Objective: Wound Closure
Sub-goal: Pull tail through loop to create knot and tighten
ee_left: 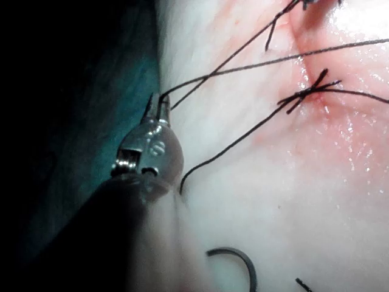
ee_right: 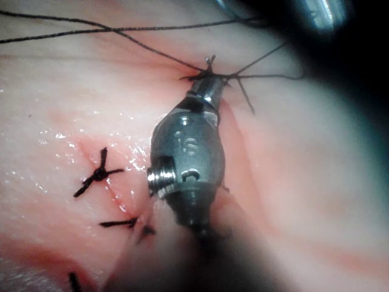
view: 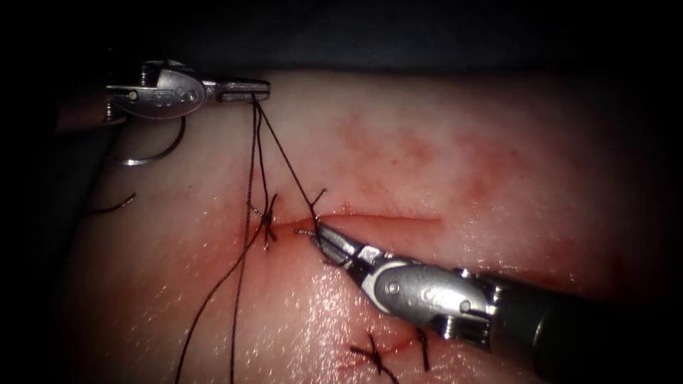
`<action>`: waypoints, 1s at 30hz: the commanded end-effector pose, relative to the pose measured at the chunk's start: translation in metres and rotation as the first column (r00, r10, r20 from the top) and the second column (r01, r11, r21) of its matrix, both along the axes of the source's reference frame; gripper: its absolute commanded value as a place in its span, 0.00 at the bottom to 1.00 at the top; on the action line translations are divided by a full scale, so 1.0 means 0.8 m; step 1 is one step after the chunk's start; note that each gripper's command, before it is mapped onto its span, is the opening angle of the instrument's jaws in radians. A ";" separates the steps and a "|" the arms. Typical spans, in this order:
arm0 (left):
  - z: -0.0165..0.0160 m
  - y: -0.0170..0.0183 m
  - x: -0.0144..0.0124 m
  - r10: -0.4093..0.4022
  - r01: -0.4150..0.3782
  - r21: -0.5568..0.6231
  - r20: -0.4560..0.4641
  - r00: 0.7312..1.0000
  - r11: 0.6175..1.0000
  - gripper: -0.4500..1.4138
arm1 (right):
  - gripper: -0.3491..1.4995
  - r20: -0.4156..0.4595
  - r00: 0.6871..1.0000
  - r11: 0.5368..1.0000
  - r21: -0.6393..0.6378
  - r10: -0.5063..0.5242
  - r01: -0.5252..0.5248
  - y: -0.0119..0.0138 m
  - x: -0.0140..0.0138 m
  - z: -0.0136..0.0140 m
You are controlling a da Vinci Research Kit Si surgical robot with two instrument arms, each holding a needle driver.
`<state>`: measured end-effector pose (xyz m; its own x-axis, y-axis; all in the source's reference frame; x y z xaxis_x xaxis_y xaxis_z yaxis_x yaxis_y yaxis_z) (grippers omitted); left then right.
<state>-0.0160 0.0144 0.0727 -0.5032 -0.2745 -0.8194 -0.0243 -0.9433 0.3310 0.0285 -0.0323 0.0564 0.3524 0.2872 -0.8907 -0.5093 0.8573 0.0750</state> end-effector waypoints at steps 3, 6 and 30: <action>0.0001 0.0014 -0.0007 0.009 -0.009 -0.006 0.004 1.000 1.000 0.00 | 0.00 0.026 0.999 0.999 0.028 0.045 -0.045 -0.0007 0.0017 0.0003; 0.0002 0.0015 -0.0005 0.007 -0.007 -0.006 0.004 1.000 1.000 0.00 | 0.00 0.038 0.996 0.996 0.049 0.075 -0.077 -0.0012 0.0017 0.0004; 0.0033 0.0046 -0.0053 -0.081 0.082 -0.057 0.023 0.996 0.995 0.00 | 0.00 -0.022 0.999 0.998 0.048 0.045 -0.044 -0.0004 0.0041 -0.0014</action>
